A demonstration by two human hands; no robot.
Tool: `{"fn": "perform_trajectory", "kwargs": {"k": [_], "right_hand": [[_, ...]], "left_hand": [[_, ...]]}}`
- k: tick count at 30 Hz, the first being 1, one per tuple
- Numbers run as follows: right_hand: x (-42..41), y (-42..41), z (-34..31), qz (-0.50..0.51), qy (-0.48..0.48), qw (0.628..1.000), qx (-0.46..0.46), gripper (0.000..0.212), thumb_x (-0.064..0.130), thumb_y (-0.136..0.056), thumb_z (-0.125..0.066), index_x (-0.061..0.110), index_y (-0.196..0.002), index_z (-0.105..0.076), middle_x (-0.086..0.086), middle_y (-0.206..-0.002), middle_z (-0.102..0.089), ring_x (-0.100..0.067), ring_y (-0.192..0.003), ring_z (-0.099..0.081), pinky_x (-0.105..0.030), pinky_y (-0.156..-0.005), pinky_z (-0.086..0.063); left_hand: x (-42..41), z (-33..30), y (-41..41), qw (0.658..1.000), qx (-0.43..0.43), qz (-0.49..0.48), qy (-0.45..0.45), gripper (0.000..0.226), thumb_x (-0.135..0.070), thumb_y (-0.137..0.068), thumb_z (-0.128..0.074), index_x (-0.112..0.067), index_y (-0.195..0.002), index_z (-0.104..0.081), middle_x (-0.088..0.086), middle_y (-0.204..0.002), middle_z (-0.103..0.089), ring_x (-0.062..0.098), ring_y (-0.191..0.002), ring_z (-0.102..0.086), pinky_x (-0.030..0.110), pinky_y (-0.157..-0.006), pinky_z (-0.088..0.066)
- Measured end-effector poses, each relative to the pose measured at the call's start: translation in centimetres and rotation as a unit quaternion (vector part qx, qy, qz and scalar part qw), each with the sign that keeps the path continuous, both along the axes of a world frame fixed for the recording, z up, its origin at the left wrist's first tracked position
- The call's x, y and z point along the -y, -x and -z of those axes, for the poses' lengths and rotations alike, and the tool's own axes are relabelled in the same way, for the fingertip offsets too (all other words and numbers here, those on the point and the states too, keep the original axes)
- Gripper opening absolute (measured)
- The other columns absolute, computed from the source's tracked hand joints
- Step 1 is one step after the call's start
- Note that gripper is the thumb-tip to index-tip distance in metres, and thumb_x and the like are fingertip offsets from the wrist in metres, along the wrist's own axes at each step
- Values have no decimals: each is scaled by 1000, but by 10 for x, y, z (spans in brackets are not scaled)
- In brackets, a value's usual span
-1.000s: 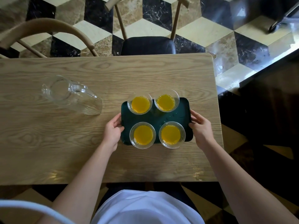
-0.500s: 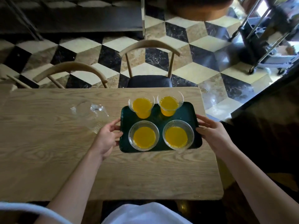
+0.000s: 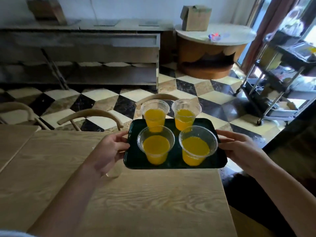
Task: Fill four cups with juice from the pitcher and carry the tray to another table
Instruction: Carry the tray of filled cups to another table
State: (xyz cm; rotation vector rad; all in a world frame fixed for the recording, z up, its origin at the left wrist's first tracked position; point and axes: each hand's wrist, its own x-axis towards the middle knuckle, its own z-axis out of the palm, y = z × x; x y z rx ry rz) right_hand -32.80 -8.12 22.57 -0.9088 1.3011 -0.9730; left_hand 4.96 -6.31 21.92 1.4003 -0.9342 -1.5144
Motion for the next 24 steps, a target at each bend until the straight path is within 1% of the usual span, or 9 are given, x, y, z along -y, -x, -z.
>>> {"fn": "perform_trajectory", "kwargs": {"k": [6, 10, 13, 15, 17, 18, 19, 21, 24], "right_hand": [[7, 4, -73, -27, 27, 999, 6, 40, -17, -92, -46, 5, -116, -68, -19, -105, -76, -30, -91, -73, -33, -73, -63], [10, 3, -122, -28, 51, 998, 7, 41, -14, -93, -46, 7, -119, -69, -19, -112, -74, -34, -107, -70, -41, -77, -61], [10, 2, -156, -20, 72, 997, 19, 41, -14, -93, -46, 6, -121, -68, -21, -113, -74, -38, -111, -63, -43, -83, -58], [8, -1, -179, -23, 85, 996, 32, 39, -14, -92, -47, 5, -118, -69, -23, -114, -73, -38, -104, -65, -49, -87, -57], [5, -2, -202, -37, 99, 994, 30, 35, -12, -93, -49, 6, -111, -72, -21, -107, -75, -30, -80, -75, -40, -60, -64], [4, -3, -212, -39, 107, 993, 26, 33, -12, -92, -50, 6, -108, -73, -20, -103, -76, -27, -72, -76, -34, -51, -62], [3, -3, -222, -40, 117, 992, 29, 33, -12, -89, -52, 6, -107, -74, -20, -103, -76, -27, -75, -76, -34, -52, -62], [5, -3, -241, -41, 131, 990, 34, 37, -8, -81, -57, 6, -110, -73, -20, -109, -75, -34, -97, -73, -39, -71, -63], [8, -4, -270, -34, 142, 989, 36, 36, -9, -86, -55, 6, -114, -72, -20, -113, -74, -40, -113, -66, -39, -78, -59]], "left_hand": [[3, -63, -2, 998, -16, 17, 63, 42, 14, -92, -49, -11, -117, -70, 22, -102, -69, 24, -85, -72, 30, -70, -61], [8, -103, -3, 993, -32, 24, 106, 43, 17, -90, -45, -7, -110, -75, 18, -92, -76, 21, -80, -75, 27, -64, -62], [13, -134, -7, 989, -53, 26, 136, 43, 16, -87, -46, -3, -113, -75, 37, -116, -67, 38, -101, -68, 41, -86, -59], [14, -157, -8, 986, -45, 35, 155, 44, 14, -88, -45, -7, -105, -80, 35, -109, -70, 39, -95, -68, 42, -81, -60], [16, -179, -9, 984, -32, 24, 173, 44, 14, -87, -44, -7, -95, -82, 24, -95, -77, 31, -82, -74, 40, -74, -62], [17, -190, -9, 982, -36, 21, 183, 40, 13, -84, -47, -5, -97, -81, 24, -99, -77, 33, -89, -74, 45, -83, -60], [17, -202, -9, 981, -36, 21, 192, 38, 10, -80, -50, -3, -100, -79, 28, -108, -75, 39, -101, -71, 52, -96, -54], [20, -221, -10, 978, -26, 24, 207, 38, 8, -79, -50, -1, -103, -78, 36, -119, -67, 51, -117, -61, 61, -109, -40], [24, -248, -11, 976, -24, 5, 214, 39, 10, -88, -42, 2, -102, -77, 35, -115, -70, 44, -105, -69, 54, -93, -56]]}}
